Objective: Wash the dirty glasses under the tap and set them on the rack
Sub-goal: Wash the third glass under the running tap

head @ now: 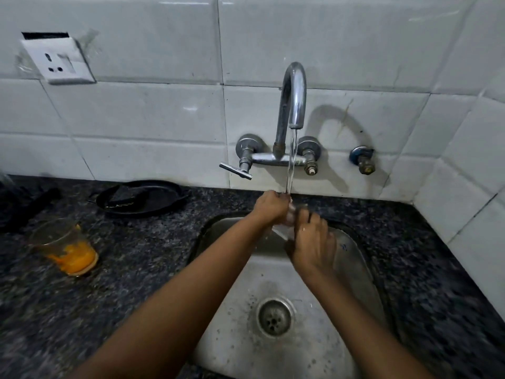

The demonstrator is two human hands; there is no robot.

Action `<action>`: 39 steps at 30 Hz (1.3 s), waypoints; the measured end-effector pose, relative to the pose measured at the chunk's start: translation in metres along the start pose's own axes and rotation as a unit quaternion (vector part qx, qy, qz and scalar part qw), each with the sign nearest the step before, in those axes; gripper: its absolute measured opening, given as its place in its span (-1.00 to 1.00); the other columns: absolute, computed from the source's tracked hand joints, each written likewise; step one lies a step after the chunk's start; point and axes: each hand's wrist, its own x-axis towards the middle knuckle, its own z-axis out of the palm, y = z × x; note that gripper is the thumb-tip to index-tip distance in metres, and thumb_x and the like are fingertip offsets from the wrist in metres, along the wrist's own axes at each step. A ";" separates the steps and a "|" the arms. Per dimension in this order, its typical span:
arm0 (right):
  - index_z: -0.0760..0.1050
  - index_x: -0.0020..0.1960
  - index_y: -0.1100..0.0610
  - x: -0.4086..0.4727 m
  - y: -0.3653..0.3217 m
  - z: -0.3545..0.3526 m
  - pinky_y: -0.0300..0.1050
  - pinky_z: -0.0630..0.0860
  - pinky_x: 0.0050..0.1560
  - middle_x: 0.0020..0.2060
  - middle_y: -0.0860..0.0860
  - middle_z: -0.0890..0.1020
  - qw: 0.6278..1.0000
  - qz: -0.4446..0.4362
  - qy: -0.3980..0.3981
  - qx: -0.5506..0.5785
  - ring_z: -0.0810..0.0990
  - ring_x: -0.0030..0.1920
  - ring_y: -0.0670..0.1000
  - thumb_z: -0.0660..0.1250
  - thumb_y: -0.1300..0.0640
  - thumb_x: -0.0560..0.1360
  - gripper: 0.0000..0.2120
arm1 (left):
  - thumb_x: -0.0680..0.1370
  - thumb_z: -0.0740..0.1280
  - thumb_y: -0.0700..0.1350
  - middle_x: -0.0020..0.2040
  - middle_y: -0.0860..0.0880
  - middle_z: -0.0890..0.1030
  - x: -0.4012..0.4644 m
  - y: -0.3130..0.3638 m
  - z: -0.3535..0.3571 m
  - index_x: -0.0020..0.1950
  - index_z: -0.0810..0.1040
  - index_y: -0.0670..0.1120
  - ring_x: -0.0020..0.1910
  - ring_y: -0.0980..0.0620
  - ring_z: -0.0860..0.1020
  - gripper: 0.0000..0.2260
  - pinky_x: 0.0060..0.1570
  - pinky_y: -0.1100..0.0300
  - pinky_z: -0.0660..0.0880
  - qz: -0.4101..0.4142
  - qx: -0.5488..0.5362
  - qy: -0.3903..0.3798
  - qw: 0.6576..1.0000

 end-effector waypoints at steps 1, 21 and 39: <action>0.27 0.29 0.15 -0.004 0.000 0.005 0.06 0.46 0.01 0.13 0.17 0.48 0.999 -0.012 0.041 -0.007 0.48 0.15 0.19 0.42 0.11 0.39 -0.45 | 0.58 0.13 0.00 0.00 -0.27 0.64 0.000 0.001 0.001 0.04 0.55 -0.28 -0.03 -0.19 0.61 -0.62 0.04 -0.05 0.56 0.005 -0.015 0.006 1.000; 0.33 0.34 0.15 0.045 0.045 -0.009 0.19 0.39 0.25 0.23 0.15 0.48 0.957 -0.215 -0.004 0.196 0.44 0.23 0.15 0.57 0.18 0.19 -0.22 | 0.54 0.19 -0.34 0.12 -0.26 0.48 -0.008 0.015 -0.007 0.23 0.43 -0.34 0.12 -0.18 0.49 -0.73 0.09 0.05 0.47 0.138 0.176 -0.286 0.932; 0.38 0.27 0.15 0.024 0.020 -0.016 0.01 0.54 -0.12 -0.03 0.15 0.59 0.984 -0.106 0.119 -0.077 0.60 -0.10 0.16 0.61 0.06 0.05 -0.16 | 0.60 0.12 -0.05 -0.13 -0.27 0.63 -0.009 0.023 0.016 -0.09 0.58 -0.29 -0.11 -0.18 0.60 -0.64 -0.01 0.02 0.54 0.064 0.038 0.184 0.980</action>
